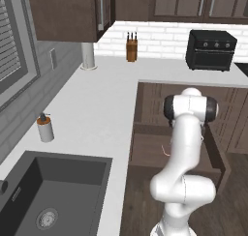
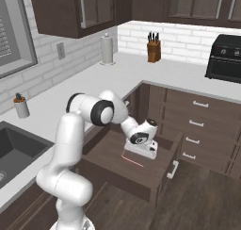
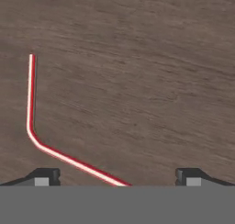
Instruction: Take a straw from the drawer in front and place it inside the glass cup on the dining counter.
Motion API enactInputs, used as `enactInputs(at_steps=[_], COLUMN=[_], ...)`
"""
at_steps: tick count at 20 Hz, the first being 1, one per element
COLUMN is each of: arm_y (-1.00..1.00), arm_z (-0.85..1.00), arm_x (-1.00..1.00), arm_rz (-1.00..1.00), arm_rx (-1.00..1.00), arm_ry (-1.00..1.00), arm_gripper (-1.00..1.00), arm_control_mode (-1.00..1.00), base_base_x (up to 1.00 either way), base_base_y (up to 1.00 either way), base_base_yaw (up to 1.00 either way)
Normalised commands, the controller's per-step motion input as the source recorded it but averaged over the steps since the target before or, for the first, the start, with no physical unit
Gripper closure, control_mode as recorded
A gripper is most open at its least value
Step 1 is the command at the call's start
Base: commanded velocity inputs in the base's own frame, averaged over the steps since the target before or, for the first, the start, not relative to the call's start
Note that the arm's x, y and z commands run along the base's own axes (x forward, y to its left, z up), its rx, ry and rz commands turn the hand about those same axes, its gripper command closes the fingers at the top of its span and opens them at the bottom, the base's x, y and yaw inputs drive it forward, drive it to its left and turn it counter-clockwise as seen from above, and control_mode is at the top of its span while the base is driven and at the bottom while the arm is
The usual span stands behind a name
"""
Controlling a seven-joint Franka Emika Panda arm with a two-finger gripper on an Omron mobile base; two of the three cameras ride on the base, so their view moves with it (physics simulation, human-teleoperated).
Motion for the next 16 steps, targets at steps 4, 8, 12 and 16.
enactInputs(at_steps=[4, 8, 12, 16], arm_y=[0.25, 0.08, 0.03, 0.00], arm_z=[-0.42, -0.09, 0.02, 0.02], arm_x=[0.41, 0.05, 0.00, 0.00], arm_rz=[0.21, 0.31, 0.38, 0.35], arm_rx=[-0.08, 0.00, 0.00, 0.00], arm_ry=[0.00, 0.00, 0.00, 0.00], arm_gripper=[-1.00, -1.00, -1.00, -1.00], arm_control_mode=[-1.00, -1.00, -1.00, -1.00], base_base_x=[0.00, 0.00, 0.00, 0.00], base_base_y=[0.00, 0.00, 0.00, 0.00], base_base_yaw=[0.00, 0.00, 0.00, 0.00])
